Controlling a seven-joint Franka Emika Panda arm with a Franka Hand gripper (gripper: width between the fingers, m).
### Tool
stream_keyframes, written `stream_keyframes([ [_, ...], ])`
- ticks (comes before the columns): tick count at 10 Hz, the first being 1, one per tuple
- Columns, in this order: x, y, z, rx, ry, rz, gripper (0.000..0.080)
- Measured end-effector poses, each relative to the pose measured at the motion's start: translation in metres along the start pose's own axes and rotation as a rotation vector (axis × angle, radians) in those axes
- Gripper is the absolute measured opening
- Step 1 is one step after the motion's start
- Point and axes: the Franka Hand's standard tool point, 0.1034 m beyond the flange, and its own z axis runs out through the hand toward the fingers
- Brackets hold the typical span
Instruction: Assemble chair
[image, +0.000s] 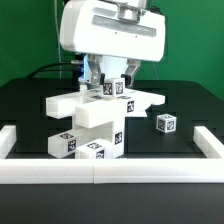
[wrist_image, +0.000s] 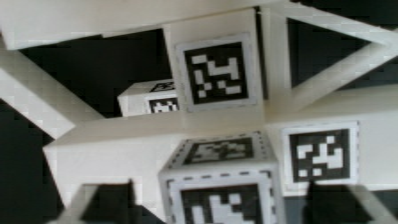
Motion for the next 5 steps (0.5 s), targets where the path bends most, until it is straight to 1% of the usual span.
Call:
stream_keyframes([
  [1,0.0,0.0,0.0001,0.0,0.0,0.0,0.0376],
  [2,-0.0001,0.0,0.0001,0.0,0.0,0.0,0.0283],
  [5,-0.0001,-0.0001,0.0003,0.0,0.0,0.049,0.0284],
])
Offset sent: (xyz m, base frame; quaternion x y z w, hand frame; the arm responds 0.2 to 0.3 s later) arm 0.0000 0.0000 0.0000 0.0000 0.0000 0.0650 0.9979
